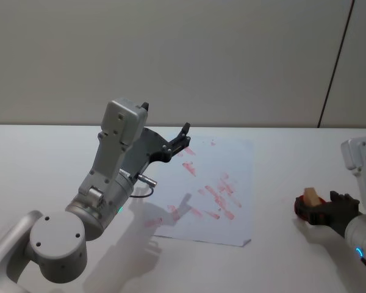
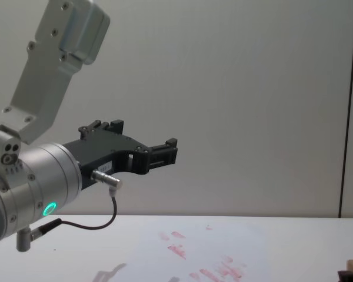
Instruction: Use the one hand to pick up the stamp and affix it onto the A4 paper.
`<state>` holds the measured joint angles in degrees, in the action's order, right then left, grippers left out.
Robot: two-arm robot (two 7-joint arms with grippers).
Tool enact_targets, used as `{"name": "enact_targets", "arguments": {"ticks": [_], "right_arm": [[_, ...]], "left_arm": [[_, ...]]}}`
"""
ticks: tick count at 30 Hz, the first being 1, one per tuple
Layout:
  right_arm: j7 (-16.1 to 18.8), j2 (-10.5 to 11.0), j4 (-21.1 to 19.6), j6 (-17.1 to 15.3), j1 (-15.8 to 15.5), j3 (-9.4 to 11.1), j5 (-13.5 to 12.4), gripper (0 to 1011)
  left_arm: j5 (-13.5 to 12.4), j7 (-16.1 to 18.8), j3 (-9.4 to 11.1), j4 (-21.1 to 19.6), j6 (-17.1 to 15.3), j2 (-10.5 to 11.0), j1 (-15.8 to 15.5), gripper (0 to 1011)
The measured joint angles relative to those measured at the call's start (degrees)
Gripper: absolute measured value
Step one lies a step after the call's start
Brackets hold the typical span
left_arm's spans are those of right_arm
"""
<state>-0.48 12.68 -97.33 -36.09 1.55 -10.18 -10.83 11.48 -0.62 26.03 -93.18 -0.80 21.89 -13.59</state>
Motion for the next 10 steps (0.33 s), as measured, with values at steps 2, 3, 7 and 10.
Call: {"name": "enact_targets", "arguments": {"ticks": [2,3,7,10], "right_arm": [[0.0,0.0,0.0,0.0,0.0,0.0,0.0,861],[0.0,0.0,0.0,0.0,0.0,0.0,0.0,893],[0.0,0.0,0.1,0.0,0.0,0.0,0.1,974],[0.0,0.0,0.1,0.0,0.0,0.0,0.1,1001]], "left_arm": [[0.0,0.0,0.0,0.0,0.0,0.0,0.0,1003],[0.0,0.0,0.0,0.0,0.0,0.0,0.0,1003],[0.0,0.0,0.0,0.0,0.0,0.0,0.0,1003],[0.0,0.0,0.0,0.0,0.0,0.0,0.0,1003]]}}
